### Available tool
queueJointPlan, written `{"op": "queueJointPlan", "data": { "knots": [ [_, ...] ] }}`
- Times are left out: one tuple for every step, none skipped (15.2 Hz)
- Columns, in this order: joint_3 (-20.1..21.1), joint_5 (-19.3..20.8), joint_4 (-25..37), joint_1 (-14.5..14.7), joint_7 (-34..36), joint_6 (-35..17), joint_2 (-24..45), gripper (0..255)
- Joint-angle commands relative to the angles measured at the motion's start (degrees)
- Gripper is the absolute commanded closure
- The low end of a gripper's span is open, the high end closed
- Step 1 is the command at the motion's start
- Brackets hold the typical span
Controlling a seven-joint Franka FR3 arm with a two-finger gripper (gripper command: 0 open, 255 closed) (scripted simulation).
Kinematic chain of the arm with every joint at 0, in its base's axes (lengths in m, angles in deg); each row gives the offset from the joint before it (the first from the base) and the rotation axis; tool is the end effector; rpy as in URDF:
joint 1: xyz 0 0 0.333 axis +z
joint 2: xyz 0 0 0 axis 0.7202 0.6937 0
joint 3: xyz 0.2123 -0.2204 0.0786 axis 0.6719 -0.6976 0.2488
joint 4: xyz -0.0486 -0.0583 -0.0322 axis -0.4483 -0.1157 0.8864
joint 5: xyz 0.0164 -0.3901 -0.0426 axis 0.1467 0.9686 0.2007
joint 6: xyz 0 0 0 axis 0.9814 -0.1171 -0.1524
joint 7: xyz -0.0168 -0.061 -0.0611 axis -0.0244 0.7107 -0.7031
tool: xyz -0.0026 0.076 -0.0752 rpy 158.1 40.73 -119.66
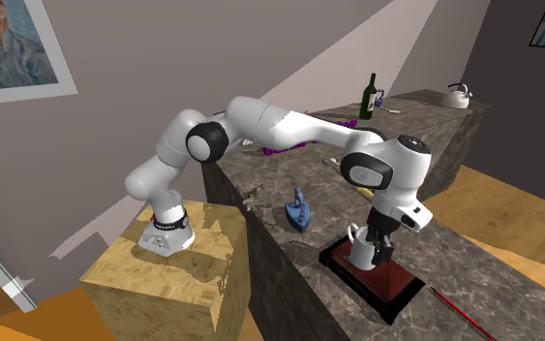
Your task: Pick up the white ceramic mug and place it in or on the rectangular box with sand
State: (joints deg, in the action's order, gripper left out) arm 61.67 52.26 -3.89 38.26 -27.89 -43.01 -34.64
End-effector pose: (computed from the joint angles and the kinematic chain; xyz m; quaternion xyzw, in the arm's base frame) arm 0.7318 -0.1363 0.4010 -0.9988 -0.0419 0.0229 0.0104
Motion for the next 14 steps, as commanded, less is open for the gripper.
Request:
{"op": "queueJointPlan", "data": {
  "knots": [
    [0.0, 0.0, 0.1, 0.0, 0.0, 0.0, 0.1, 0],
    [0.0, 0.0, 0.1, 0.0, 0.0, 0.1, 0.1, 0],
    [0.0, 0.0, -0.6, 0.0, -0.1, -0.3, -0.3, 0],
    [0.0, 0.0, 1.6, -0.1, 0.0, 1.8, -0.1, 0],
    [0.0, 0.0, 4.1, -0.2, 0.0, 3.9, 0.2, 0],
    [0.0, 0.0, 7.0, -0.3, 0.1, 6.3, 0.8, 0],
    [0.0, 0.0, 9.7, -0.4, 0.1, 8.2, 1.4, 0],
    [0.0, 0.0, 9.7, -0.4, 0.1, 8.3, 1.4, 0],
    [0.0, 0.0, 9.7, -0.4, 0.1, 8.3, 1.4, 0],
    [0.0, 0.0, 9.7, -0.4, 0.1, 8.2, 1.4, 0],
    [0.0, 0.0, 9.7, -0.4, 0.1, 8.2, 1.4, 0],
    [0.0, 0.0, 9.7, -0.4, 0.1, 8.3, 1.4, 0],
    [0.0, 0.0, 9.7, -0.4, 0.1, 8.3, 1.4, 0],
    [0.0, 0.0, 9.7, -0.4, 0.1, 8.3, 1.4, 0]
  ]
}}
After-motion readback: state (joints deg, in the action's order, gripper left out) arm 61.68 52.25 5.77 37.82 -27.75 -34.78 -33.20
